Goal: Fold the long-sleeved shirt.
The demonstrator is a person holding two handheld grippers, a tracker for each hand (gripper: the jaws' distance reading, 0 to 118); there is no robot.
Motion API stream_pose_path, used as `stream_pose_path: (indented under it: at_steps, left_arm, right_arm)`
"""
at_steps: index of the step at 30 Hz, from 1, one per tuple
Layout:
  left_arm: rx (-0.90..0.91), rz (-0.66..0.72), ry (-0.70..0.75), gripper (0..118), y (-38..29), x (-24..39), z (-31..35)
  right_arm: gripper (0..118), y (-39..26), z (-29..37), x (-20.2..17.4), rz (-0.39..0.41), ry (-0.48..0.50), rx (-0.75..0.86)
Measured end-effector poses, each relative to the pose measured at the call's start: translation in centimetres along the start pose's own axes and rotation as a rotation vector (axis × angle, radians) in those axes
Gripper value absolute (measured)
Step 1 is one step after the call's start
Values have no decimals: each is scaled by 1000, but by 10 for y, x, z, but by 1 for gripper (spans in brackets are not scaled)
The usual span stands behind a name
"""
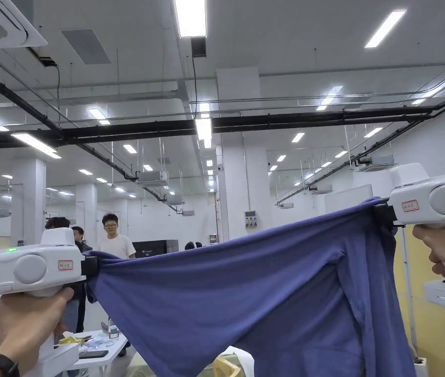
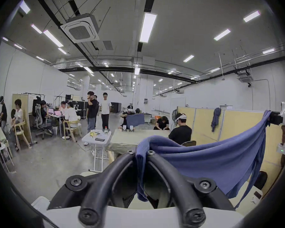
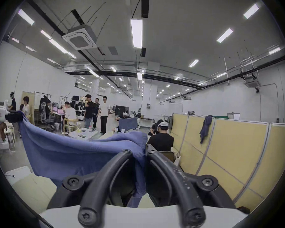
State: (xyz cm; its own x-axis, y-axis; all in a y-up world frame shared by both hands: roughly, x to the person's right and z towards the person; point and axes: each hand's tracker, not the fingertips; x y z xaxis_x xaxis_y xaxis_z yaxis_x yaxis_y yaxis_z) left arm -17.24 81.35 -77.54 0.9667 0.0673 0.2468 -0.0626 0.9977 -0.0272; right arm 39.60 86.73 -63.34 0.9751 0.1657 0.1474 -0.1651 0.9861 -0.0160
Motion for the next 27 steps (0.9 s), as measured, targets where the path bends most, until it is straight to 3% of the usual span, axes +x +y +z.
stream_pose_path:
  at_steps: [17, 27]
  left_arm:
    - [-59, -12, 34, 5, -34, -23, -132]
    - [-140, -11, -1, 5, -130, -21, -179]
  right_arm:
    - [13, -42, -139, -18, 20, 10, -36]
    - [13, -158, -191, -19, -11, 44, -153]
